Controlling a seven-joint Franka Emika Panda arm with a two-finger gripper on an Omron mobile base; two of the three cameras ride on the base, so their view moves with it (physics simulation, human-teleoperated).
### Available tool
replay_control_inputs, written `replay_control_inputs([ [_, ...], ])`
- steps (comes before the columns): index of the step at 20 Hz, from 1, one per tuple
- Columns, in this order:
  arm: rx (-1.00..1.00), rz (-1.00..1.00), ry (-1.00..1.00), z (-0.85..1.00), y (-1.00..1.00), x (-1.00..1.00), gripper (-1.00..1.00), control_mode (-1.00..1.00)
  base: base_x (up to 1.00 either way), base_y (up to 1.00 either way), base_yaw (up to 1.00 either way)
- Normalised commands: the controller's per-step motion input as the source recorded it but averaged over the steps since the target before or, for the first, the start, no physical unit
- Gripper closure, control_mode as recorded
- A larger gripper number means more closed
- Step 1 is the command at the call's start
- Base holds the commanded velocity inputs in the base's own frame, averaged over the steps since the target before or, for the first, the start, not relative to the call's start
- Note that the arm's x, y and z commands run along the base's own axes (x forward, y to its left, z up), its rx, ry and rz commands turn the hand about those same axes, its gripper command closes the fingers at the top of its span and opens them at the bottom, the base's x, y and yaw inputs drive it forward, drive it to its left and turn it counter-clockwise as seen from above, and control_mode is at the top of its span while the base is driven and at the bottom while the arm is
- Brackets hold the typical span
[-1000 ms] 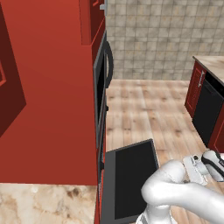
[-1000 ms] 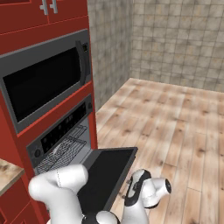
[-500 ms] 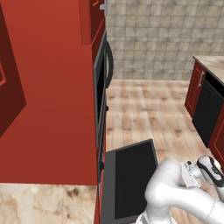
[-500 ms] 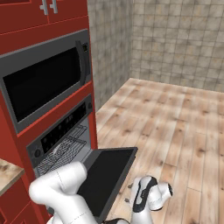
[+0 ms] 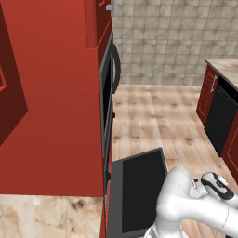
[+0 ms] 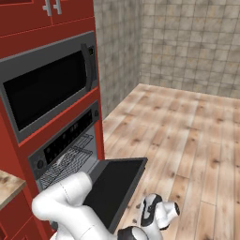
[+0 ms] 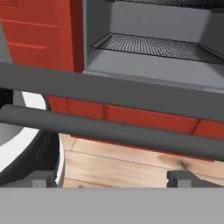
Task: Place the fish on the top rack of the oven, and slide the tray back inside. Close the oven door.
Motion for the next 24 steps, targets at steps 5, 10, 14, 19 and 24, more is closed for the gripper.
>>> replay_control_inputs([
  [5, 0.07, 0.0, 0.0, -0.6, 0.0, 0.45, -1.0, -1.0, 0.0, 0.0, 0.0],
  [10, 0.15, 0.0, 0.0, -0.52, 0.0, 0.55, -1.0, -1.0, 0.0, 0.0, 0.0],
  [14, 0.17, 0.0, 0.0, -0.6, 0.0, 0.61, -1.0, -1.0, 0.0, 0.0, 0.0],
  [19, 0.2, 0.06, 0.03, -0.49, 0.0, 0.8, -1.0, -1.0, 0.0, 0.0, 0.0],
  [24, 0.23, 0.17, 0.15, -0.42, 0.01, 1.0, -1.0, -1.0, 0.0, 0.0, 0.0],
])
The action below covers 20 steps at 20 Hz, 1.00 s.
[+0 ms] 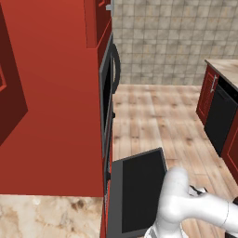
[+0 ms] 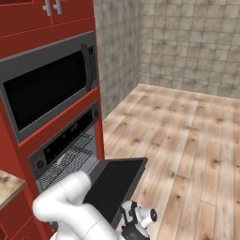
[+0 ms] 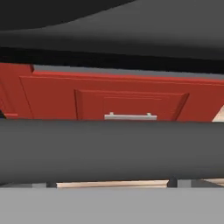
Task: Place the fish on the top rack of the oven, and slide the tray back inside. Close the oven door.
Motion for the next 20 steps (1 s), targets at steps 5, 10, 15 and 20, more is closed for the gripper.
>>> replay_control_inputs([
  [5, 0.24, 0.25, 0.18, -0.4, 0.19, 1.0, -1.0, -1.0, 0.0, 0.0, 0.0],
  [10, 0.32, 0.32, 0.01, -0.27, 0.57, 0.98, -1.0, -1.0, 0.0, 0.0, 0.0],
  [15, 0.37, 0.29, -0.13, -0.27, 0.85, 0.94, -1.0, -1.0, 0.0, 0.0, 0.0],
  [20, 0.4, 0.25, -0.27, -0.18, 1.0, 0.97, -1.0, -1.0, 0.0, 0.0, 0.0],
])
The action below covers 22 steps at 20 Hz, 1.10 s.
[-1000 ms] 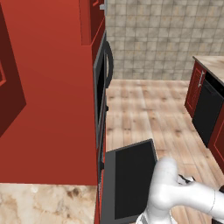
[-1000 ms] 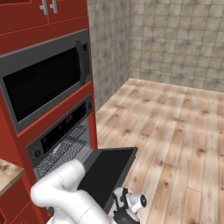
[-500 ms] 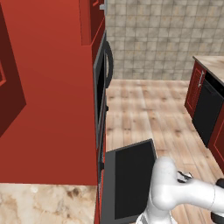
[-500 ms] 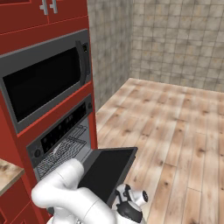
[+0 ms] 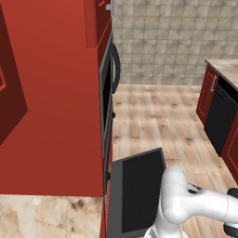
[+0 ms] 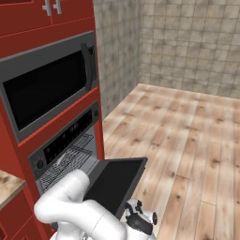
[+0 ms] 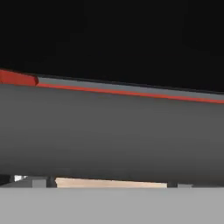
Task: Place the fish on the top rack of the oven, and slide the tray back inside. Close the oven door.
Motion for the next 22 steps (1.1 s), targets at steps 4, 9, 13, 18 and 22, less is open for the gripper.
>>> replay_control_inputs([
  [4, 0.47, 0.23, -0.22, 0.0, 0.99, 1.0, -1.0, -1.0, 0.0, 0.0, 0.0],
  [9, 0.56, 0.3, -0.06, 0.17, 0.84, 1.0, -1.0, -1.0, 0.0, 0.0, 0.0],
  [13, 0.61, 0.38, -0.01, 0.5, 0.61, 1.0, -1.0, -1.0, 0.0, 0.0, 0.0],
  [18, 0.58, 0.52, 0.03, 0.52, 0.46, 1.0, -1.0, -1.0, 0.0, 0.0, 0.0],
  [22, 0.57, 0.63, 0.15, 0.49, 0.32, 1.0, -1.0, -1.0, 0.0, 0.0, 0.0],
])
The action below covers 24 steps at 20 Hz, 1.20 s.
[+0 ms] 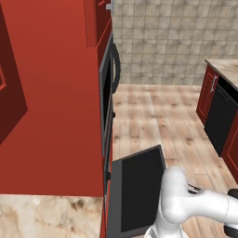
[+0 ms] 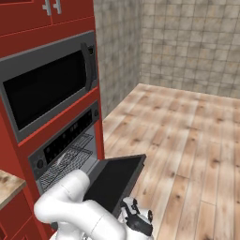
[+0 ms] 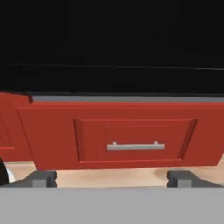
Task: Place the fish on the top rack of the oven, and slide the tray back inside. Close the oven door.
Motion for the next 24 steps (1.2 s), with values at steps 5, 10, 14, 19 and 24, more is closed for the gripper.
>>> replay_control_inputs([
  [5, 0.58, 0.63, 0.09, 0.59, 0.28, 1.0, -1.0, -1.0, 0.0, 0.0, 0.0],
  [10, 0.58, 0.56, 0.01, 0.65, 0.37, 0.99, -1.0, -1.0, 0.0, 0.0, 0.0],
  [14, 0.58, 0.43, -0.11, 0.53, 0.64, 0.97, -1.0, -1.0, 0.0, 0.0, 0.0],
  [19, 0.57, 0.33, -0.23, 0.54, 0.85, 0.98, -1.0, -1.0, 0.0, 0.0, 0.0],
  [24, 0.56, 0.27, -0.34, 0.65, 0.96, 0.99, -1.0, -1.0, 0.0, 0.0, 0.0],
])
